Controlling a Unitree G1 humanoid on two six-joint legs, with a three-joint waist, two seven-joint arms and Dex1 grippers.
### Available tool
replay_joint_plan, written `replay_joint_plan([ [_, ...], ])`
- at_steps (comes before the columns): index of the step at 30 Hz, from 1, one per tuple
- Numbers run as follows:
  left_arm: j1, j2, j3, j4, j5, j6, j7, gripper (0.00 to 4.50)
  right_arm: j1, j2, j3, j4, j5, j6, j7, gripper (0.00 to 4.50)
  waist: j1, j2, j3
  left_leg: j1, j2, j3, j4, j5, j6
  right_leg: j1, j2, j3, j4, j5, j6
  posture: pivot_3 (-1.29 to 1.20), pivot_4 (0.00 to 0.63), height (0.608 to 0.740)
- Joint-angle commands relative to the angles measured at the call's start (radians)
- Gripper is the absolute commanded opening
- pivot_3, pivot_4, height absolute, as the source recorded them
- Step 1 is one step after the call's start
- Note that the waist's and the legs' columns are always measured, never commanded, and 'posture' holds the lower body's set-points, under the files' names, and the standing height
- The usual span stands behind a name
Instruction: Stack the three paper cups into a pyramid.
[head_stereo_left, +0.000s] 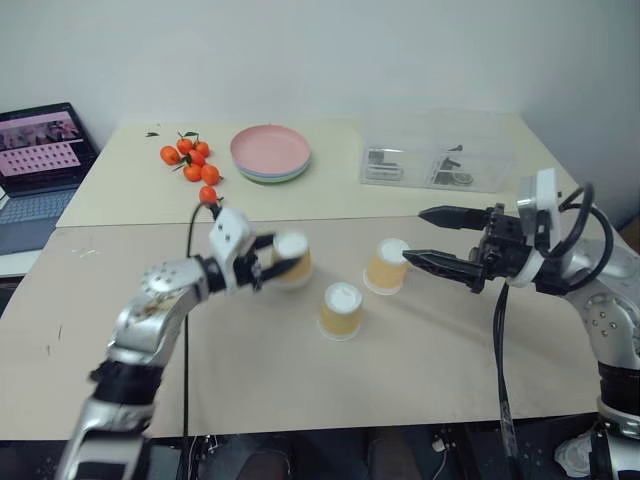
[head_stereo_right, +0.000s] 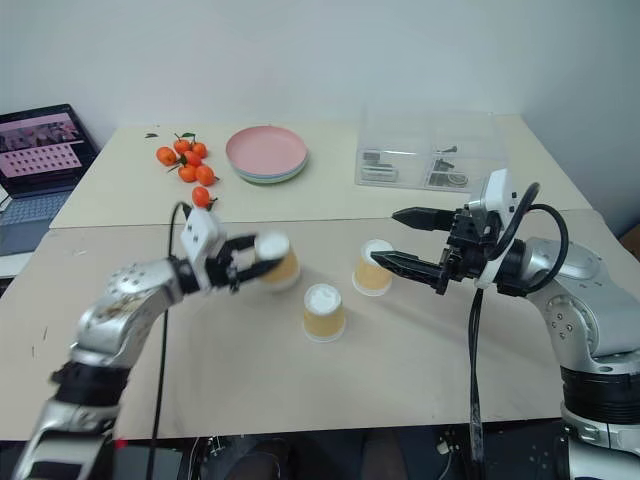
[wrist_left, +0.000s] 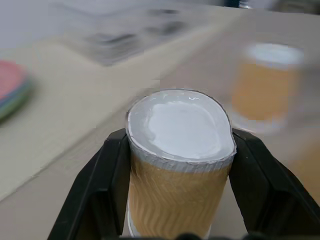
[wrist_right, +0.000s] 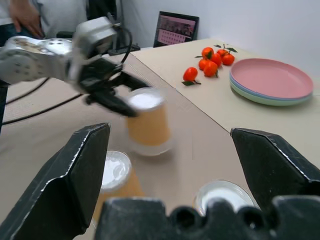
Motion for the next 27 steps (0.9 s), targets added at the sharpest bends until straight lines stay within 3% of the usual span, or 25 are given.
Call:
replay_joint_plan([
  [1,0.096,0.111,0.012,-0.136,-0.080,0.045,-0.142,2.33,-0.012,-0.008,-0.013,-0.019,0.004,-0.014,0.003,4.50,0.001,0.000,0.000,0.000,0.000,0.000,0.000,0.000,0.000,0.000,0.000,0.000,-0.001,0.000,0.000,0.00,0.150,0.728],
  [6,0.120,0.135,-0.005,-0.131,-0.045,0.020,-0.132,2.33,-0.011,-0.004,-0.010,-0.016,0.004,-0.016,0.003,4.50,0.017,0.000,0.000,0.002,0.000,0.000,0.000,0.000,0.000,0.002,0.000,0.000,0.000,0.000,0.000,0.00,0.150,0.728],
  [16,0.005,-0.007,-0.053,-0.018,0.052,-0.047,-0.007,2.33,-0.015,-0.007,-0.012,-0.015,0.006,-0.013,0.007,4.50,0.021,0.000,0.000,0.003,0.000,0.000,0.000,0.000,-0.001,0.003,0.000,0.000,-0.001,0.000,-0.001,0.00,0.150,0.728],
  [26,-0.006,-0.038,-0.078,-0.002,0.061,-0.050,-0.027,2.33,-0.003,-0.016,-0.025,-0.021,0.007,-0.012,0.003,4.50,0.022,0.000,0.000,0.003,0.000,0.000,0.000,0.000,-0.001,0.002,0.000,0.000,-0.001,0.000,-0.001,0.00,0.150,0.728],
  [27,-0.007,-0.042,-0.077,-0.002,0.052,-0.040,-0.032,2.81,-0.004,-0.016,-0.026,-0.020,0.008,-0.012,0.002,4.50,0.022,0.000,0.000,0.003,0.000,0.000,0.000,0.000,-0.001,0.002,0.000,0.000,-0.001,0.000,-0.001,0.00,0.150,0.728],
])
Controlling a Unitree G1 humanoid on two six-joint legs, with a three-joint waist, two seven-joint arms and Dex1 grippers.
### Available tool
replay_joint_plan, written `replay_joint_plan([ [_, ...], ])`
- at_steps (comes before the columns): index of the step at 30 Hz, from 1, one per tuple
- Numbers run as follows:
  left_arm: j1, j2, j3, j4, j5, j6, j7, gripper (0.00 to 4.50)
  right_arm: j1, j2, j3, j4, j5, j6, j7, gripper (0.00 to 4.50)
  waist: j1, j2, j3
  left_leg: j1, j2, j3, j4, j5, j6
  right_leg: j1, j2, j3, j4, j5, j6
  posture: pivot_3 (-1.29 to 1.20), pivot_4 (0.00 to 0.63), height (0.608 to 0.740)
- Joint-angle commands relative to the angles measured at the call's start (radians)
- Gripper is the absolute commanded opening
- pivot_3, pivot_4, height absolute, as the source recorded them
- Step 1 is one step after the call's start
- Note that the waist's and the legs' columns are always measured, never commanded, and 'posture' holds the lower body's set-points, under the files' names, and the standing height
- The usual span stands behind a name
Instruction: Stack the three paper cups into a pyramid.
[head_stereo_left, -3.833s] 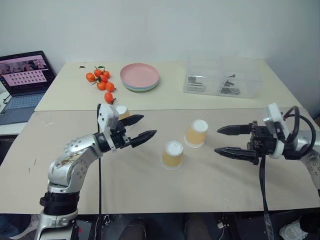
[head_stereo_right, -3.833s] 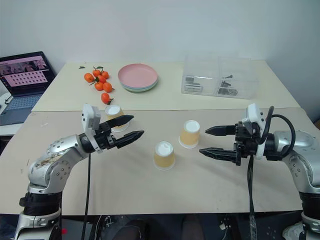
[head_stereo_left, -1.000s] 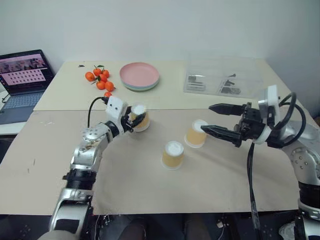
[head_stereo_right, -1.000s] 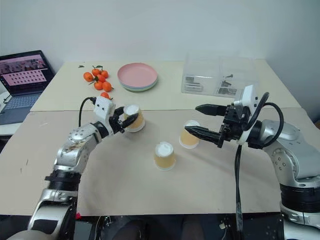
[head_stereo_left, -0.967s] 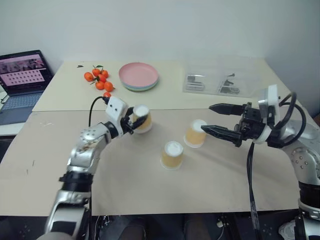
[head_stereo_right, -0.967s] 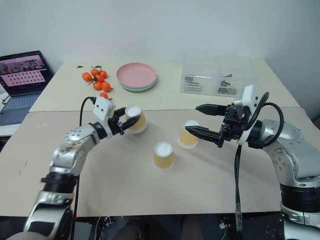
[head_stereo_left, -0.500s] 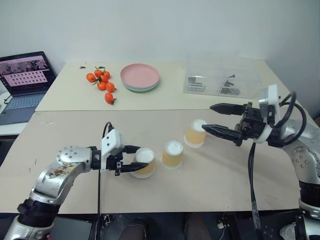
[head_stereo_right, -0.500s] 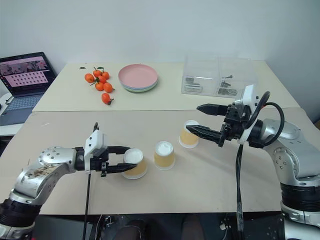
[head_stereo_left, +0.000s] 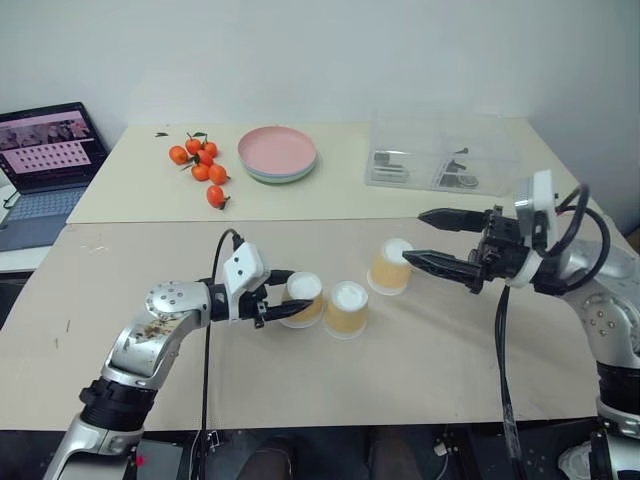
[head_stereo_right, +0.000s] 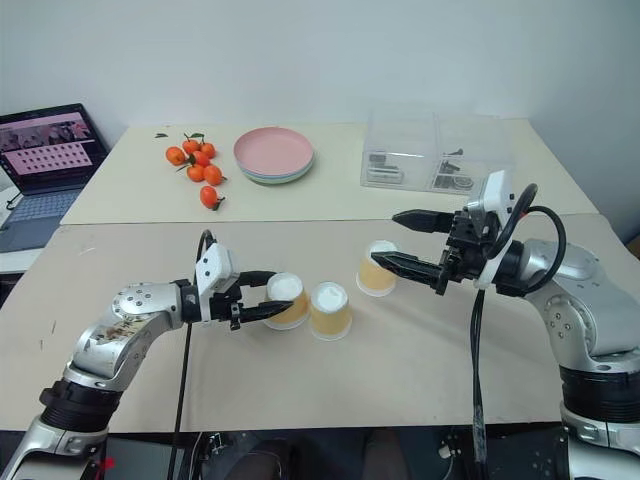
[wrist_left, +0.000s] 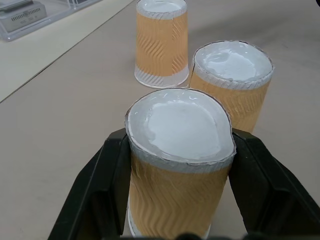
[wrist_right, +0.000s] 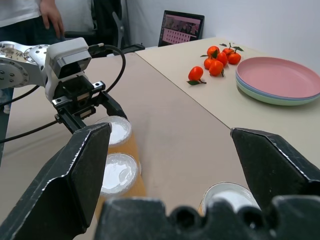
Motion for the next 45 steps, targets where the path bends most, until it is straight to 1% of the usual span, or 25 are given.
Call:
replay_joint_plan([
  [1,-0.012,-0.013,-0.007,-0.009,-0.028,0.012,-0.019,3.30,-0.013,-0.018,-0.034,-0.024,0.008,-0.013,-0.003,4.50,0.000,0.000,0.000,0.000,0.000,0.000,0.000,0.000,0.000,0.000,0.000,0.000,0.000,0.000,0.000,0.00,0.150,0.728],
  [2,-0.011,-0.015,-0.005,-0.015,-0.032,0.018,-0.019,3.49,-0.014,-0.019,-0.033,-0.022,0.007,-0.013,-0.002,4.50,0.000,0.000,0.000,0.000,0.000,0.000,0.000,0.000,0.000,0.000,0.000,0.000,0.000,0.000,0.000,0.00,0.150,0.728],
  [4,-0.011,-0.025,0.000,-0.022,-0.025,0.026,0.004,4.24,-0.016,-0.019,-0.032,-0.020,0.006,-0.015,0.000,4.50,-0.001,0.000,0.000,0.000,0.000,0.000,0.000,0.000,0.000,0.000,0.000,0.000,0.000,0.000,0.000,0.00,0.150,0.728],
  [5,-0.010,-0.029,0.003,-0.026,-0.025,0.027,0.011,4.40,-0.017,-0.019,-0.031,-0.017,0.005,-0.016,0.001,4.50,-0.001,0.000,0.000,0.000,0.000,0.000,0.000,0.000,0.000,0.000,0.000,0.000,0.000,0.000,0.000,0.00,0.150,0.728],
  [7,-0.001,-0.034,0.014,-0.037,-0.022,0.020,0.029,4.40,-0.020,-0.018,-0.030,-0.014,0.005,-0.016,0.003,4.50,-0.001,0.000,0.000,0.000,0.000,0.000,0.000,0.000,0.000,0.000,0.000,0.000,0.000,0.000,0.000,0.00,0.150,0.728],
  [13,0.010,-0.019,0.093,-0.074,-0.090,0.043,0.037,4.40,-0.020,-0.018,-0.026,-0.005,0.001,-0.020,0.013,4.50,-0.001,0.000,0.000,0.000,0.000,0.000,0.000,0.000,0.000,0.000,0.000,0.000,0.000,0.000,0.000,0.00,0.150,0.728],
  [15,-0.002,-0.005,0.146,-0.109,-0.164,0.113,0.041,4.40,-0.021,-0.020,-0.026,0.000,0.002,-0.018,0.018,4.50,-0.002,0.000,0.000,0.000,0.000,0.000,0.000,0.000,0.000,0.000,0.000,0.000,0.000,0.000,0.000,0.00,0.150,0.728],
  [16,-0.016,0.011,0.196,-0.143,-0.242,0.179,0.049,4.40,-0.023,-0.022,-0.023,0.016,-0.008,-0.025,0.022,4.50,-0.002,0.000,0.000,0.000,0.000,0.000,0.000,0.000,0.000,0.000,0.000,0.000,0.000,0.000,0.000,0.00,0.150,0.728],
  [19,-0.047,0.060,0.308,-0.213,-0.415,0.328,0.087,4.40,-0.025,-0.027,-0.022,0.074,-0.043,-0.046,0.028,4.50,-0.002,0.000,0.000,0.000,0.000,0.000,0.000,0.000,0.000,-0.001,0.000,0.000,0.000,0.000,0.000,0.00,0.150,0.728],
  [21,-0.043,0.100,0.374,-0.240,-0.490,0.387,0.106,4.40,-0.016,-0.035,-0.012,0.140,-0.113,-0.101,0.020,4.50,-0.003,0.000,0.000,0.000,0.000,0.000,0.000,0.000,0.000,0.000,0.000,0.000,0.000,0.000,0.000,0.00,0.150,0.728],
  [23,-0.011,0.139,0.406,-0.272,-0.510,0.396,0.096,4.40,-0.015,-0.037,-0.002,0.203,-0.178,-0.149,0.002,4.50,-0.005,0.000,0.000,0.000,0.000,0.000,0.000,0.000,0.000,0.000,0.000,0.000,0.000,0.000,0.000,0.00,0.150,0.728],
  [27,0.087,0.234,0.398,-0.356,-0.504,0.388,0.037,4.40,-0.019,-0.031,0.006,0.295,-0.254,-0.223,-0.012,4.50,-0.008,0.000,0.000,0.000,0.000,0.000,0.000,0.000,0.000,-0.001,0.000,0.000,0.000,0.000,0.000,0.00,0.150,0.728],
  [30,0.136,0.277,0.376,-0.394,-0.490,0.367,0.000,4.40,-0.020,-0.017,0.015,0.317,-0.261,-0.231,-0.003,4.50,-0.005,0.000,0.000,0.000,0.000,0.001,0.000,0.000,0.000,-0.001,0.000,0.001,0.000,0.000,0.000,0.00,0.150,0.728],
  [33,0.154,0.283,0.343,-0.402,-0.457,0.335,-0.004,4.40,-0.006,0.015,0.042,0.308,-0.277,-0.240,-0.007,4.50,-0.005,0.000,0.000,0.001,0.000,0.001,0.000,0.000,0.000,0.000,0.000,0.001,0.000,0.000,0.000,0.00,0.150,0.728],
  [39,0.140,0.269,0.259,-0.388,-0.386,0.285,0.003,4.40,0.048,0.071,0.086,0.216,-0.247,-0.194,0.003,4.50,-0.004,0.000,0.000,0.000,0.000,0.001,0.000,0.000,0.000,0.000,0.001,0.001,0.000,0.000,0.000,0.00,0.150,0.728],
  [42,0.119,0.263,0.238,-0.381,-0.365,0.273,0.009,4.40,0.055,0.082,0.083,0.203,-0.239,-0.183,-0.002,4.50,-0.003,0.000,0.000,0.000,0.000,0.001,0.000,0.000,0.000,0.000,0.000,0.001,0.000,0.000,0.000,0.00,0.150,0.728],
  [45,0.108,0.264,0.231,-0.371,-0.354,0.267,0.008,4.40,0.040,0.089,0.076,0.233,-0.253,-0.195,-0.010,4.50,-0.003,0.000,0.000,0.000,0.000,0.001,0.000,0.000,0.000,0.000,0.001,0.001,0.000,0.000,0.000,0.00,0.150,0.728],
])
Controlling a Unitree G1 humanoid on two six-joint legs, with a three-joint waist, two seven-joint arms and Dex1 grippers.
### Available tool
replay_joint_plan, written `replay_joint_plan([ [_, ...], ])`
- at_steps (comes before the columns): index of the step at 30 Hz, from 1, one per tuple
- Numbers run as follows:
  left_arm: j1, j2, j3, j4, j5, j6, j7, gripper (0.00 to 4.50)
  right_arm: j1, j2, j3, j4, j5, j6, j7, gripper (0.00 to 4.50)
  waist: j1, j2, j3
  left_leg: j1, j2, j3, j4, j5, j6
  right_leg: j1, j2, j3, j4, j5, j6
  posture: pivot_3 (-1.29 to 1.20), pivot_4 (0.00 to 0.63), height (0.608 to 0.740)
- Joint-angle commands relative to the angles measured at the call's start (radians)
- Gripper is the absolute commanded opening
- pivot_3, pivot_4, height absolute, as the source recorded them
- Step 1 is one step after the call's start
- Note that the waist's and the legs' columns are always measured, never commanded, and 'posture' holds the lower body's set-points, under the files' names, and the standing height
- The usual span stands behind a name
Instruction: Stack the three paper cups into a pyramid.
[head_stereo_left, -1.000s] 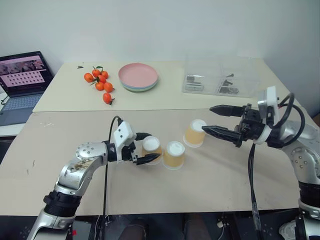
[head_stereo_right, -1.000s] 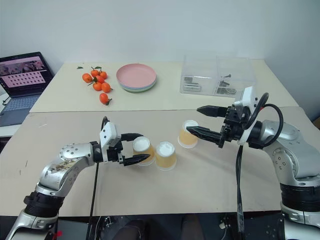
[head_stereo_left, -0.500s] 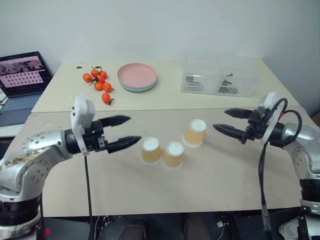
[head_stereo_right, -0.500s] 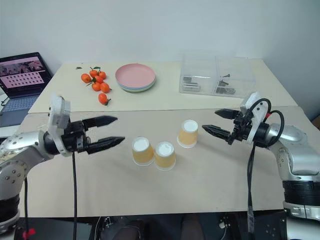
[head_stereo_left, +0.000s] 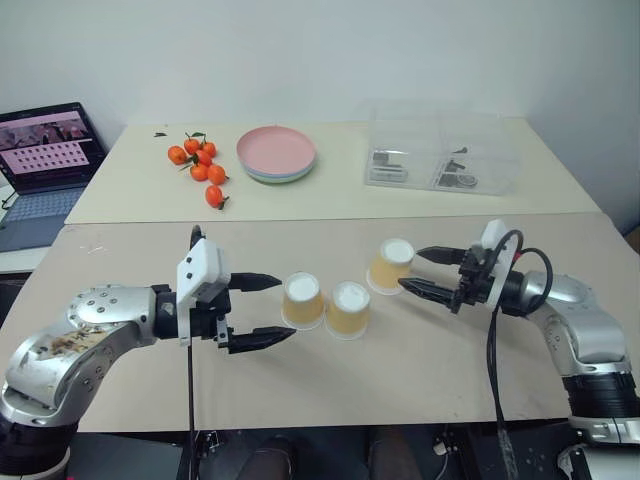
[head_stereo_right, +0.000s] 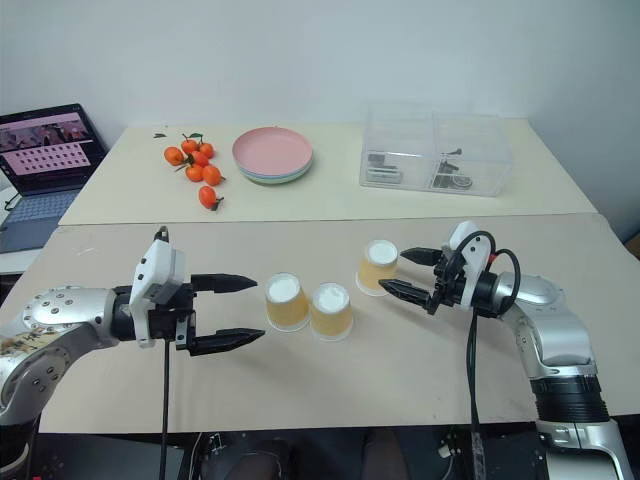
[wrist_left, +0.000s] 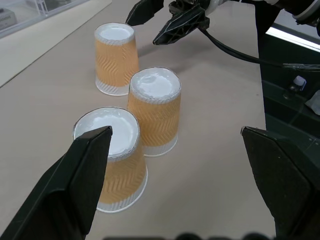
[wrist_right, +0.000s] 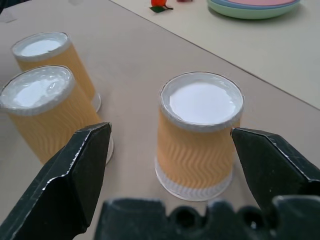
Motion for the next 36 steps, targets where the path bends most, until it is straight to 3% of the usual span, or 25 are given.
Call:
replay_joint_plan([
  [1,-0.022,0.002,0.002,0.005,0.013,-0.029,-0.002,4.40,-0.025,0.001,-0.030,-0.004,0.013,-0.013,-0.008,4.50,-0.001,0.000,0.000,0.000,0.000,0.000,0.000,0.000,0.000,0.000,0.000,0.000,0.000,0.000,0.000,0.00,0.150,0.728],
  [13,-0.024,-0.011,0.011,-0.005,0.003,-0.021,0.024,4.40,-0.101,0.018,-0.008,0.119,-0.034,-0.091,-0.005,4.50,-0.003,0.000,0.000,0.000,0.000,0.000,0.000,0.000,0.000,0.000,0.000,0.000,0.000,0.000,0.000,0.00,0.150,0.728],
  [32,-0.007,-0.005,0.065,-0.026,-0.044,0.005,0.091,4.40,-0.224,0.138,0.073,0.302,-0.108,-0.189,0.032,4.50,-0.008,0.000,0.000,0.001,0.000,0.000,0.000,0.000,0.000,0.000,0.001,0.000,0.000,0.000,0.000,0.00,0.150,0.728],
  [36,0.001,-0.005,0.082,-0.026,-0.054,0.011,0.105,4.50,-0.251,0.161,0.083,0.358,-0.131,-0.218,0.030,3.35,-0.007,0.000,0.000,0.001,0.000,0.000,0.000,0.000,0.000,0.000,0.001,0.001,0.000,0.000,0.000,0.00,0.150,0.728],
])
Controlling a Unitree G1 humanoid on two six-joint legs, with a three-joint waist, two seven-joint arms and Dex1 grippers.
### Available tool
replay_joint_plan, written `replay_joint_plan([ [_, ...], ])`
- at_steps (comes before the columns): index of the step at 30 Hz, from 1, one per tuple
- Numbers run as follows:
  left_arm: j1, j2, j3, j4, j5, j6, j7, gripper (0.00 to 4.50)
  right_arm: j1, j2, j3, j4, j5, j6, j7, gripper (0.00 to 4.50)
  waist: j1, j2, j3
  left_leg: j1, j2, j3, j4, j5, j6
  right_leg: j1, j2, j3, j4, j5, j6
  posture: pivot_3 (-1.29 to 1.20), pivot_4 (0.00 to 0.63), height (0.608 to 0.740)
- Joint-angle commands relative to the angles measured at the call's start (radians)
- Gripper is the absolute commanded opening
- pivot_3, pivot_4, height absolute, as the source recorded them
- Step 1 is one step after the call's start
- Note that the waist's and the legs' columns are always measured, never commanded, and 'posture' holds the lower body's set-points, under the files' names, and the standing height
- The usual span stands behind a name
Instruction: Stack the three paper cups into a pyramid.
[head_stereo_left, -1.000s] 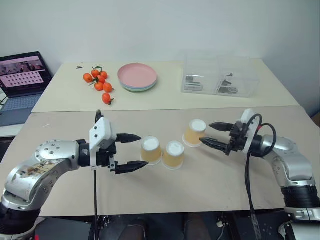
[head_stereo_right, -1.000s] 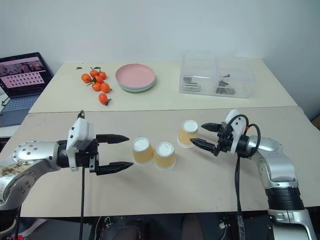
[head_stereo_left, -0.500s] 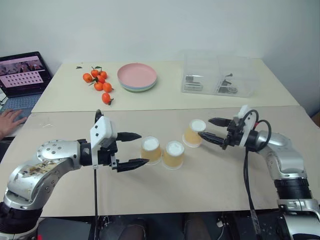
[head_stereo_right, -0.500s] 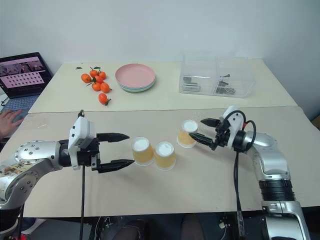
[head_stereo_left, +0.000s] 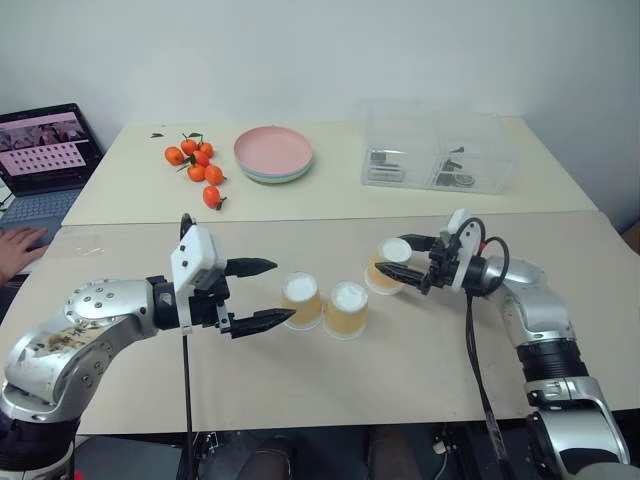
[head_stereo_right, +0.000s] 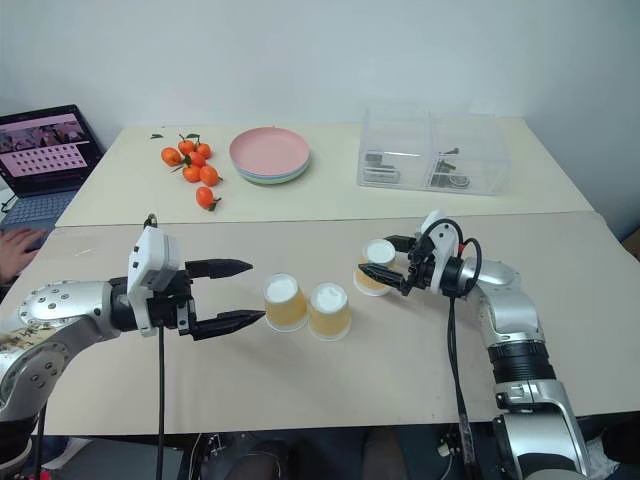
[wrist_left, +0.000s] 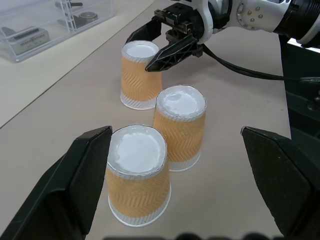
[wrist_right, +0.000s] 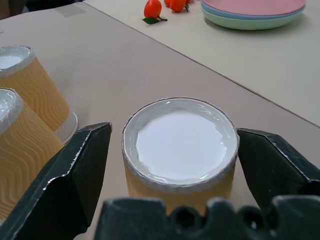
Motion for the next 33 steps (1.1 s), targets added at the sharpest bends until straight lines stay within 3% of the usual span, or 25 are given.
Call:
replay_joint_plan([
  [1,0.009,0.011,0.050,-0.023,-0.025,0.005,0.013,4.50,-0.047,0.013,-0.008,0.029,-0.015,-0.039,-0.012,3.12,0.000,0.000,0.000,0.000,0.000,0.000,0.000,0.000,0.000,0.000,0.000,0.000,0.000,0.000,0.000,0.00,0.150,0.728],
  [10,0.104,0.003,0.101,0.034,-0.012,0.000,0.015,4.50,-0.100,-0.012,-0.023,0.037,-0.013,-0.025,0.017,3.12,-0.009,0.000,0.000,0.000,0.000,0.000,0.000,0.000,0.000,-0.001,0.000,0.001,0.000,0.000,0.000,0.00,0.150,0.728],
  [19,0.151,-0.016,0.087,0.072,0.034,-0.049,0.011,4.50,-0.248,-0.088,-0.060,-0.225,0.230,0.314,0.141,3.12,-0.018,0.002,0.001,0.000,0.001,0.000,-0.002,0.000,0.000,-0.002,0.001,0.001,0.000,0.000,0.000,0.00,0.150,0.728],
  [25,0.126,-0.053,0.049,0.098,0.061,-0.076,0.012,4.50,-0.397,-0.061,-0.038,-0.317,0.368,0.564,0.114,3.12,-0.017,0.002,0.001,-0.001,0.001,0.000,-0.002,0.000,0.000,-0.002,0.001,0.001,0.000,0.000,0.000,0.00,0.150,0.728],
  [33,0.076,-0.097,-0.020,0.120,0.107,-0.118,0.008,4.50,-0.382,-0.017,0.076,-0.418,0.367,0.599,0.147,3.12,-0.016,0.002,0.001,-0.003,0.000,0.000,-0.002,0.000,0.000,-0.005,0.000,0.001,0.000,0.001,-0.001,0.00,0.150,0.728],
])
